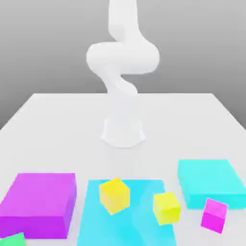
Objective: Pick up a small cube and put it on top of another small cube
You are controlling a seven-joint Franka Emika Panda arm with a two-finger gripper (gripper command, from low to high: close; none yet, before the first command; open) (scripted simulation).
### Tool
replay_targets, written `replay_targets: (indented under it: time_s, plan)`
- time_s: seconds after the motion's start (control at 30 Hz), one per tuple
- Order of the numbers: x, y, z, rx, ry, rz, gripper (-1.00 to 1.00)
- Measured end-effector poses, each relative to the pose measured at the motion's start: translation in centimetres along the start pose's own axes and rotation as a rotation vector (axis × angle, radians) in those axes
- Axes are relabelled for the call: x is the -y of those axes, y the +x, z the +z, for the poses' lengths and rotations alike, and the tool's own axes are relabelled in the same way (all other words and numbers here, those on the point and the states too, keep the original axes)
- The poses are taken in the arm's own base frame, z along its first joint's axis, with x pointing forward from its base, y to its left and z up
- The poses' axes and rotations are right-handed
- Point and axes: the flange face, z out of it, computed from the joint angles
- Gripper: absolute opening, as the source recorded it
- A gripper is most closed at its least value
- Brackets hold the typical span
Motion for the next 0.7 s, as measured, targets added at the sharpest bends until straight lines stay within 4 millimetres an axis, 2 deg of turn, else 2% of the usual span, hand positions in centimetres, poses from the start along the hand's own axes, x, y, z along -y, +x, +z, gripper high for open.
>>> replay_targets:
  time_s: [0.17,0.37,0.53,0.7]
  plan:
    - [-1.5,2.4,8.2,0.063,-0.111,-0.076,0.00]
    - [-5.2,4.4,17.8,0.161,-0.220,-0.157,0.00]
    - [-9.8,5.1,25.7,0.258,-0.292,-0.217,0.00]
    - [-16.0,5.0,32.9,0.364,-0.350,-0.262,0.00]
